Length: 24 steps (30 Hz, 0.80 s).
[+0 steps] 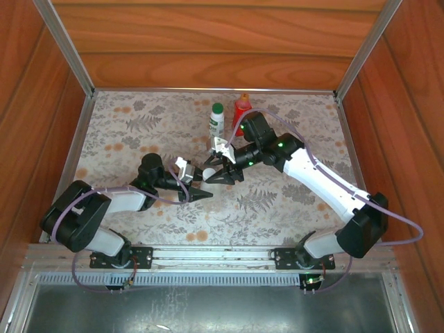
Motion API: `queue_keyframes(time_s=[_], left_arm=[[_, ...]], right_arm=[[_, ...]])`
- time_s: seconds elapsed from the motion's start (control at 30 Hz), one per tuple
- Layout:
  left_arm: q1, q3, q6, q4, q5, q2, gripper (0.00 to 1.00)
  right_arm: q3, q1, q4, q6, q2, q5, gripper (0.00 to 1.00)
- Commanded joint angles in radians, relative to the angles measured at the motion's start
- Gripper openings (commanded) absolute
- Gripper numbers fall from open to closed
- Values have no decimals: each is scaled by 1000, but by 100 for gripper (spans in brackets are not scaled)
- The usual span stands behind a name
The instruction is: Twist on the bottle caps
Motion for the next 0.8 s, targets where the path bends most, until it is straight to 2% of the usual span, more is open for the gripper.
queue_keyframes(time_s=[0.0, 0.1, 0.3, 0.37, 0.5, 0.6, 0.77], left_arm=[[-6, 15, -3, -4, 30, -21, 55], [-6, 16, -3, -6, 30, -24, 55], [-6, 16, 4, -13, 25, -24, 55], [-5, 18, 6, -15, 26, -22, 55], [-7, 20, 7, -16, 24, -24, 55], [-7, 20, 7, -18, 25, -27, 55], [-7, 20, 7, -21, 22, -30, 55]], right_arm=[[26, 1, -34, -23, 7, -49, 57], [27, 1, -39, -23, 18, -46, 55], [37, 1, -49, -14, 32, -43, 39], [37, 1, -58, -15, 31, -35, 39], [29, 1, -61, -10, 24, -10, 52], [30, 1, -62, -3, 25, -10, 51], [35, 1, -68, 3, 34, -10, 44]])
